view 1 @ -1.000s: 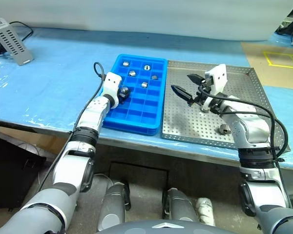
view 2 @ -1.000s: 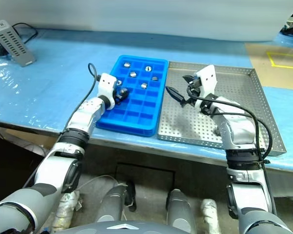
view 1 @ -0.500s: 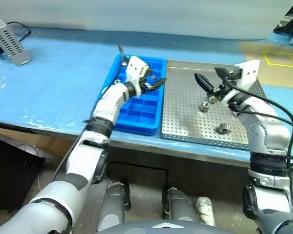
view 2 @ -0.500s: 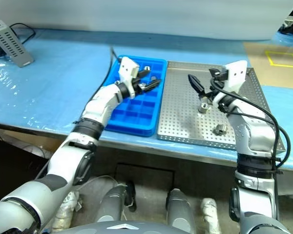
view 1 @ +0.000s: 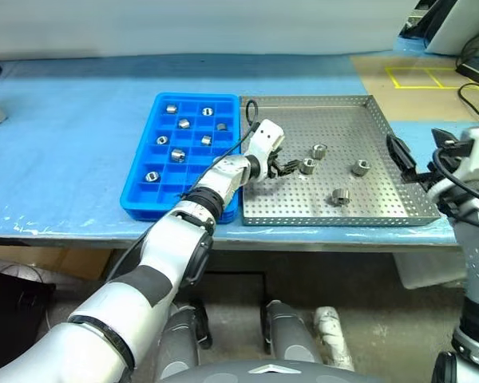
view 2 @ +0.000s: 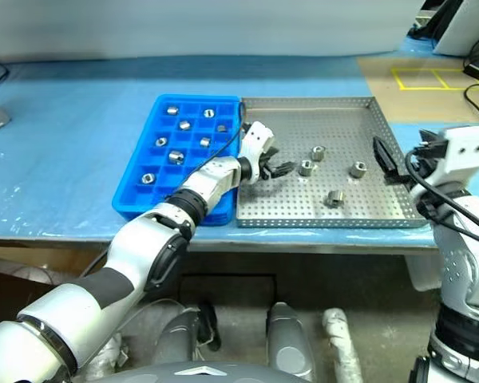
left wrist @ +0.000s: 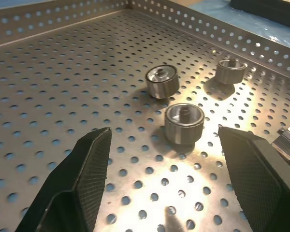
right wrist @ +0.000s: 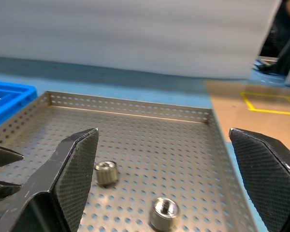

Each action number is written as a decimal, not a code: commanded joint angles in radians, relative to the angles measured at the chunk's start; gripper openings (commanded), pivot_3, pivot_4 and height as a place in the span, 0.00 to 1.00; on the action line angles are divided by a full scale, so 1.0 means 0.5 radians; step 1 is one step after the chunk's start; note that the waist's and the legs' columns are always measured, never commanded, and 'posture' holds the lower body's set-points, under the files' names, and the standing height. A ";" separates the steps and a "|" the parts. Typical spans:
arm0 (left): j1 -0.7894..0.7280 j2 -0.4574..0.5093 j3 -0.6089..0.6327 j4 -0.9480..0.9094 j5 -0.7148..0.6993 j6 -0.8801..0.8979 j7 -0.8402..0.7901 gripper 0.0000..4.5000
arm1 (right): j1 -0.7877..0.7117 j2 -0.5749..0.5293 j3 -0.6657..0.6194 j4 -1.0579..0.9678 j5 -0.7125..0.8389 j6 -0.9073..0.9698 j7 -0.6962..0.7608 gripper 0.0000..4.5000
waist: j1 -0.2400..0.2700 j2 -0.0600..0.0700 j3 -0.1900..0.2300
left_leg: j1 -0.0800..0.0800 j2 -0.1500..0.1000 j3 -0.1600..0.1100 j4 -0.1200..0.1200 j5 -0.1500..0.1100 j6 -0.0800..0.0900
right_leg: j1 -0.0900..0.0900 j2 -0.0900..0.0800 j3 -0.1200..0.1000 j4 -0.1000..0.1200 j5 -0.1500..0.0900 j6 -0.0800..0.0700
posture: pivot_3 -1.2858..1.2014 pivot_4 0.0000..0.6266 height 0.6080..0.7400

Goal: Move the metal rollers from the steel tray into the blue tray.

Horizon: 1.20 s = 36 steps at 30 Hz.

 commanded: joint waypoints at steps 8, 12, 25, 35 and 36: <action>-0.104 -0.043 0.058 0.087 0.153 -0.005 0.445 0.82 | 0.133 -0.019 -0.079 -0.237 0.043 0.033 -0.098 1.00 | -0.239 0.000 0.000 | -0.002 -0.005 -0.001 0.006 -0.009 0.013 | 0.012 -0.002 -0.005 -0.017 0.000 0.001 | 0.19 0.24 1.00; -0.102 -0.037 0.077 0.102 0.196 0.027 0.641 0.82 | 0.142 -0.026 -0.079 -0.241 0.045 0.031 -0.101 1.00 | -0.331 0.000 0.000 | 0.000 -0.007 -0.005 0.006 -0.012 0.017 | 0.022 -0.004 -0.011 -0.030 0.001 0.005 | 0.19 0.24 1.00; -0.076 -0.031 0.090 0.129 0.304 0.169 0.971 0.82 | 0.241 -0.002 -0.137 -0.376 0.053 0.065 -0.158 1.00 | -0.499 0.000 0.000 | -0.006 -0.018 -0.011 0.010 -0.017 0.026 | 0.028 -0.017 -0.023 -0.034 -0.002 0.012 | 0.16 0.24 1.00; -0.073 -0.035 0.169 0.107 0.263 0.202 0.879 0.39 | 0.284 0.029 -0.111 -0.416 0.077 0.057 -0.210 1.00 | -0.636 0.000 0.000 | -0.012 -0.040 -0.017 0.010 -0.025 0.036 | 0.032 -0.039 -0.033 -0.036 -0.008 0.042 | 0.17 0.24 1.00; -0.083 -0.026 0.187 0.101 0.250 0.195 0.872 0.39 | 0.262 0.025 -0.085 -0.399 0.074 0.055 -0.207 1.00 | -0.642 0.000 0.000 | -0.014 -0.043 -0.019 0.011 -0.026 0.037 | 0.032 -0.042 -0.034 -0.036 -0.008 0.043 | 0.17 0.24 1.00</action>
